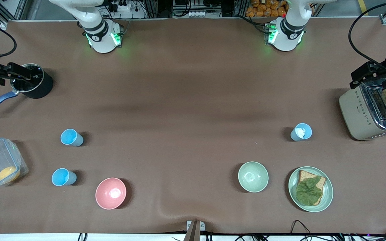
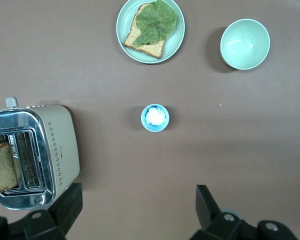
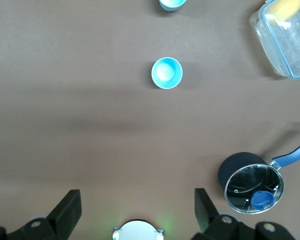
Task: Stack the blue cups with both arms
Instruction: 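Reach and grasp a blue cup with each gripper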
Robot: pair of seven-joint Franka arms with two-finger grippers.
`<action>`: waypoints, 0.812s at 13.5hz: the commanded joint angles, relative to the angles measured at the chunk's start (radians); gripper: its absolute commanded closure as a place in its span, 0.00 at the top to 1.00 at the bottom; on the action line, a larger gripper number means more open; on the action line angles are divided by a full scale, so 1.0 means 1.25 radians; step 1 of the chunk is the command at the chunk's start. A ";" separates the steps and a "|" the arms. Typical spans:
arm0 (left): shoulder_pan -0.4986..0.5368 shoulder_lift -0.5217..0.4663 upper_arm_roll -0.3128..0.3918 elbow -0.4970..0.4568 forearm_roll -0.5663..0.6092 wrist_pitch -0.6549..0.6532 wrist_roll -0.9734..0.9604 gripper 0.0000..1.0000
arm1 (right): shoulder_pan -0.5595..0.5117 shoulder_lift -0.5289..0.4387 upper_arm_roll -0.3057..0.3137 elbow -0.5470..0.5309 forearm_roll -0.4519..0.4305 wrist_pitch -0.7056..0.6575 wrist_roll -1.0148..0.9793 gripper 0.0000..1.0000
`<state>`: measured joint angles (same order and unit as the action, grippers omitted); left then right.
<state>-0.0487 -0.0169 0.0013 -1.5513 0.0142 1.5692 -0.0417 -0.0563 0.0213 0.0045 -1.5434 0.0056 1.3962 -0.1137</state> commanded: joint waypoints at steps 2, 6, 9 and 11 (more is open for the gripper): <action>-0.003 0.010 0.004 0.018 -0.008 -0.010 0.014 1.00 | -0.002 -0.010 -0.001 -0.016 0.007 -0.003 -0.026 1.00; -0.002 0.105 0.004 -0.011 -0.013 0.029 0.012 1.00 | -0.015 0.016 -0.005 -0.023 -0.001 -0.004 -0.024 1.00; 0.017 0.108 0.004 -0.198 -0.005 0.254 0.015 1.00 | -0.064 0.153 -0.007 -0.021 0.005 0.011 -0.078 1.00; 0.024 0.112 0.004 -0.305 -0.005 0.401 0.016 1.00 | -0.103 0.223 -0.006 -0.029 0.007 0.109 -0.098 1.00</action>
<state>-0.0326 0.1658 0.0059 -1.7947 0.0142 1.9380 -0.0416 -0.1409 0.2087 -0.0117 -1.6019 0.0051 1.4746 -0.2007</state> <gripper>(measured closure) 0.000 0.000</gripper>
